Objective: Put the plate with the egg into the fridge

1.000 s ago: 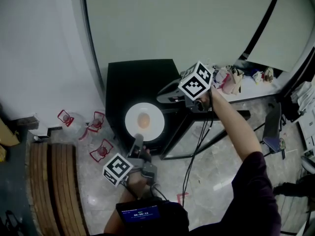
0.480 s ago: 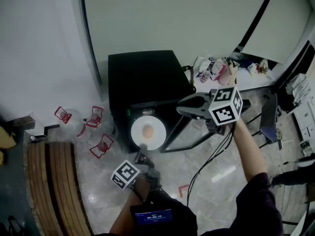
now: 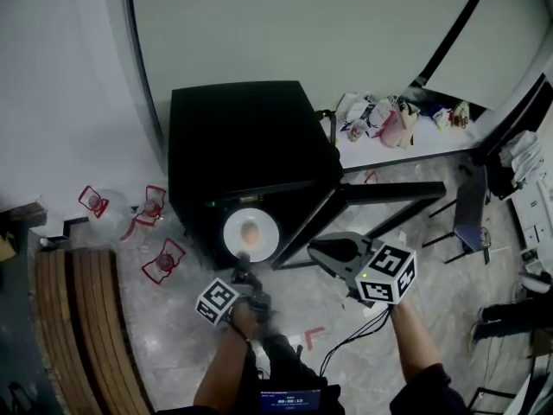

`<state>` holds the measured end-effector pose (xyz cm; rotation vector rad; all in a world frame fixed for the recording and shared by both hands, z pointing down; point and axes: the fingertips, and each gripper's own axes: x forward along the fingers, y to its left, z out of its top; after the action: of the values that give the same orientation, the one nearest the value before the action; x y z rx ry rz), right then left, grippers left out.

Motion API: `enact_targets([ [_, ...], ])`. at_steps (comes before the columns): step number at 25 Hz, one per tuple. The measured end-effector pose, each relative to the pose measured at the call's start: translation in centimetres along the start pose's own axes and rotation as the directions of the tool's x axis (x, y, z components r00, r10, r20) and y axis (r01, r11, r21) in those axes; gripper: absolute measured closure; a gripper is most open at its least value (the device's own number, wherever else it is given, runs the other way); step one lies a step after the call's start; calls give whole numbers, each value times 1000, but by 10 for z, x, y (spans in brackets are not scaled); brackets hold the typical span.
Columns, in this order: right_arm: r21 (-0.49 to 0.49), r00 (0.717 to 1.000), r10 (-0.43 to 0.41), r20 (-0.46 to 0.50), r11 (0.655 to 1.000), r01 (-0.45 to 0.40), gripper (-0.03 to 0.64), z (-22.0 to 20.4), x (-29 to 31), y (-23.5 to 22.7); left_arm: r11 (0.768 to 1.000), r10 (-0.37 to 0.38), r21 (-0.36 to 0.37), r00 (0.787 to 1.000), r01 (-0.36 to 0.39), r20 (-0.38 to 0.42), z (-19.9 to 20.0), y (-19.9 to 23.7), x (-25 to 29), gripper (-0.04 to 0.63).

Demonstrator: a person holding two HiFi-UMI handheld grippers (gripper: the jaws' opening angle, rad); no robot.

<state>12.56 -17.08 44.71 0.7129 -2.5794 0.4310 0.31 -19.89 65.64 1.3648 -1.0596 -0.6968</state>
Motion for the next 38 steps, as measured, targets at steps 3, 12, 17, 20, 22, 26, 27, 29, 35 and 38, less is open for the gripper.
enact_targets([
  [3,26,999,-33,23,999,32,575,-18,18,-21,1000,4,-7,1000,-4,13,-4,18,24,577],
  [12,67,997,-59,47,996,56,575,-85,132,-63,1000,5,-2,999,-5,46,-12,64,78,577],
  [17,126,999,-39,19,991,36,575,-115,172,-83,1000,7,-12,996,-6,88,6,84,103,577],
  [20,151,999,-36,12,988,34,575,-126,187,-88,999,9,-35,993,-5,115,16,100,118,577],
  [22,165,1000,-31,4,986,30,575,-132,193,-89,998,15,-57,991,-7,135,20,112,125,577],
  [26,191,1000,-14,-8,981,15,575,-139,198,-91,995,24,-98,986,-8,163,26,122,137,577],
  [27,198,1000,-12,-3,980,12,575,-139,198,-92,994,28,-111,985,-9,168,27,122,139,577],
  [29,208,1000,-5,2,978,5,575,-141,198,-93,991,45,-135,983,-21,175,28,125,142,577],
  [35,203,1000,-6,3,979,5,575,-136,198,-100,985,104,-154,980,-78,170,30,125,155,577],
  [38,201,1000,-8,4,980,7,575,-132,199,-103,981,146,-150,973,-120,177,33,125,158,577],
])
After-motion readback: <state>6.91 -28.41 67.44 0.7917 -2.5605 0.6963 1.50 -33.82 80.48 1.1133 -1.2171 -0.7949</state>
